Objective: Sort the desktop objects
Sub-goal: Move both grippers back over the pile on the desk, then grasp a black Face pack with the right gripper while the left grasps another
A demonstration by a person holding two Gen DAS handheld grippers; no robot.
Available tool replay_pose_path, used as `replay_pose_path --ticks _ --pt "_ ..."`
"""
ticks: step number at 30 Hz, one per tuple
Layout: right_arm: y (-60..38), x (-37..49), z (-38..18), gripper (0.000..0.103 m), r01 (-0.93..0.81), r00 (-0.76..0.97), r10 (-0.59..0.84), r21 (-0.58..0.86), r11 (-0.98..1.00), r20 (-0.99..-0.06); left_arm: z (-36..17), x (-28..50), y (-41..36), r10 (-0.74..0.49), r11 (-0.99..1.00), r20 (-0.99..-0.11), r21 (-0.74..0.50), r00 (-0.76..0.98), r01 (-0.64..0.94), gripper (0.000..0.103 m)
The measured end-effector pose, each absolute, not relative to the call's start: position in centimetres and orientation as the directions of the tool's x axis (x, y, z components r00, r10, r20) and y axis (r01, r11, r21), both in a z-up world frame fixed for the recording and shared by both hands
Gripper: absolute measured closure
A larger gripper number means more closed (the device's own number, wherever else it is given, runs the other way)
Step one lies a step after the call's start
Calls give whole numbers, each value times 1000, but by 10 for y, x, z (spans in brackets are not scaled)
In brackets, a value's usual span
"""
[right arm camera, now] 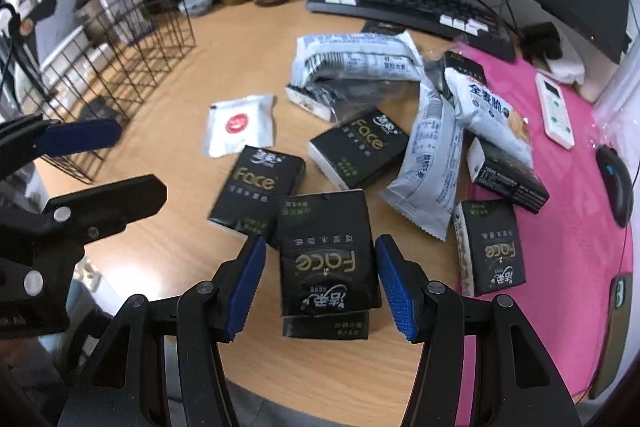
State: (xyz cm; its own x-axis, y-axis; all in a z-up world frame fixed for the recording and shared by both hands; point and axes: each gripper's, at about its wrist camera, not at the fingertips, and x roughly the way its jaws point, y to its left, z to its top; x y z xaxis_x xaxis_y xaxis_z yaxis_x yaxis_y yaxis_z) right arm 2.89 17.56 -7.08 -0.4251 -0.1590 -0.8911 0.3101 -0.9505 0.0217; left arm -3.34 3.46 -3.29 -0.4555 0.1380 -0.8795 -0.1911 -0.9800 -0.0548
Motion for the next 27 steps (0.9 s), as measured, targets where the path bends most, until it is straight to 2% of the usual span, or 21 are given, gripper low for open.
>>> replay_pose_path --ticks 2,5,17,27 --pt "176 23 -76 47 305 -414 -176 46 -951 -893 -41 -37 36 136 -980 -888 -55 -439 -193 31" --pt "180 20 -75 57 291 -409 -192 72 -954 -892 -49 -42 37 143 -978 -897 -65 -418 -197 31" --pt "209 27 -70 57 223 -435 -180 88 -971 -882 -71 -60 60 172 -972 -910 -95 -376 -215 31" --pt "239 34 -75 57 165 -438 -162 98 -981 -884 -85 -73 83 156 -966 -925 -70 -347 -249 31"
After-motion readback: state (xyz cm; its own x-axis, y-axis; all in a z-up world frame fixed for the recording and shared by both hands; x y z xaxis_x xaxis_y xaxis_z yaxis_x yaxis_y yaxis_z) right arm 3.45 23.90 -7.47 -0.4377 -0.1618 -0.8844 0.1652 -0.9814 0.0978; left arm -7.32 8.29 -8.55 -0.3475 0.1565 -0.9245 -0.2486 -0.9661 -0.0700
